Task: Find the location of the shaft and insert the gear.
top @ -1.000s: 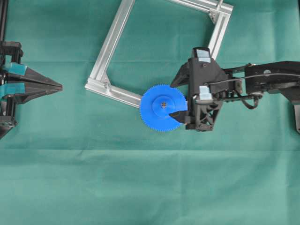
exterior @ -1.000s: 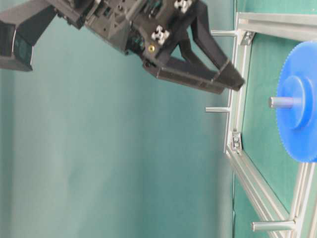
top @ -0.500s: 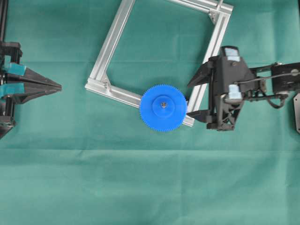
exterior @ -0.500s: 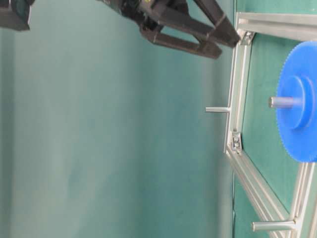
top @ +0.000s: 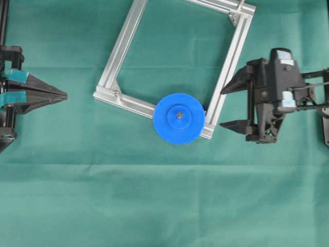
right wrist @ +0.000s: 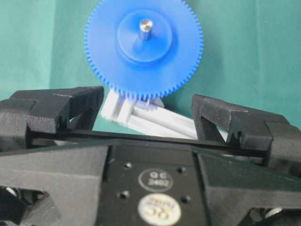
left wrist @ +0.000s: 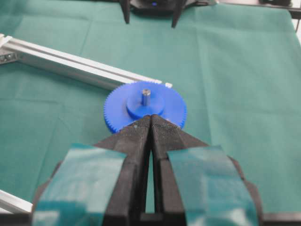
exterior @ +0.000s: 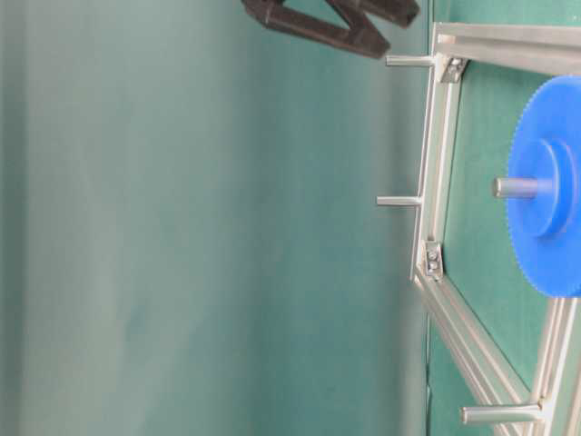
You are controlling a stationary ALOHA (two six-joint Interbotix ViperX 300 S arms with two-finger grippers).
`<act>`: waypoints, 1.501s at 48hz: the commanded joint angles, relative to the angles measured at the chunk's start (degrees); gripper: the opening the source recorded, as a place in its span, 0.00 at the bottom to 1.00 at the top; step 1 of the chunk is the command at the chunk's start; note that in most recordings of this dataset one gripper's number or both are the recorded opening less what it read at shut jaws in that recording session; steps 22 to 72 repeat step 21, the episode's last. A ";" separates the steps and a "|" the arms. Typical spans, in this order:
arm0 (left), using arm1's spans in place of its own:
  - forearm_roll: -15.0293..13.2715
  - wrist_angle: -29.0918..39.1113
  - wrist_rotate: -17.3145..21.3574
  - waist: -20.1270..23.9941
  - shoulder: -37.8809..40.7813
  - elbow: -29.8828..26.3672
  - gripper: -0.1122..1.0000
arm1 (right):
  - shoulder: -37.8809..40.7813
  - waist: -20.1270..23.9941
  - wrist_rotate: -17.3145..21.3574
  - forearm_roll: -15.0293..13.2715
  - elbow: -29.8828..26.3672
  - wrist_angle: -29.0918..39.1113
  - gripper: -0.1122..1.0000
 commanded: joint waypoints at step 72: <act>-0.09 -0.18 0.00 1.32 0.18 -1.23 0.11 | -6.33 -0.09 0.00 0.00 4.39 -2.55 0.89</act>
